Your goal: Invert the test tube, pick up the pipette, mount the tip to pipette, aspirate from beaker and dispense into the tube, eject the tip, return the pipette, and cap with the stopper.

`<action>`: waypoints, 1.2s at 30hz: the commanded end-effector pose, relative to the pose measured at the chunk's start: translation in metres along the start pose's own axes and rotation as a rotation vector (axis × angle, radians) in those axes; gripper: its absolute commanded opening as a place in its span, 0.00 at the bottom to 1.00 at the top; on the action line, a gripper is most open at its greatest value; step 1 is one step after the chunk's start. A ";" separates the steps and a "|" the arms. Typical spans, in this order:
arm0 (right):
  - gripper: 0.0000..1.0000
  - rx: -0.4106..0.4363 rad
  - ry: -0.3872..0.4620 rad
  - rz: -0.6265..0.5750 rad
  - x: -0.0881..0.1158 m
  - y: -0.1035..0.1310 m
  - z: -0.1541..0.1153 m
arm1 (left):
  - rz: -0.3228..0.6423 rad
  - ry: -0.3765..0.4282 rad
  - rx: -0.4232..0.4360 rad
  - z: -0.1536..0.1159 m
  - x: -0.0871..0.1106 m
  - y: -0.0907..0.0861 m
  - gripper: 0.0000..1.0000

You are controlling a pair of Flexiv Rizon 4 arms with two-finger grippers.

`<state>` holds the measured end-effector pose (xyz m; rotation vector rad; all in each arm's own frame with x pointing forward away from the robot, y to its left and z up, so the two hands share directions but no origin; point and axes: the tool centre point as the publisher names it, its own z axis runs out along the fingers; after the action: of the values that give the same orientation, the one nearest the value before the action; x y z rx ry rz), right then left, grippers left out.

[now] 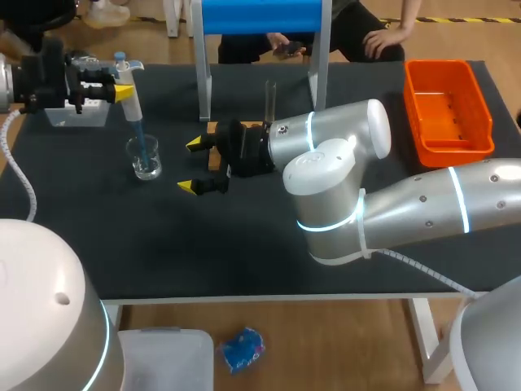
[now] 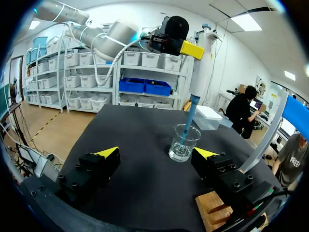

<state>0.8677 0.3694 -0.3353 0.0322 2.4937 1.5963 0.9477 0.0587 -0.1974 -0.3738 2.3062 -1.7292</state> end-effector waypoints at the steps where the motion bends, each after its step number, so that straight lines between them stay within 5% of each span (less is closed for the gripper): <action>1: 1.00 -0.003 0.001 0.000 0.000 -0.001 -0.001 | 0.000 0.003 0.000 0.000 -0.002 0.001 0.00; 26: 1.00 -0.003 0.001 0.000 0.000 -0.001 -0.001 | -0.009 0.004 -0.001 0.000 -0.002 0.003 0.00; 36: 1.00 0.016 -0.030 -0.045 -0.015 0.025 -0.026 | -0.009 0.004 -0.001 0.000 -0.002 0.003 0.00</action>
<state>0.8763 0.3663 -0.3149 0.0116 2.4412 1.5714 0.9482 0.0593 -0.2001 -0.3866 2.3104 -1.7307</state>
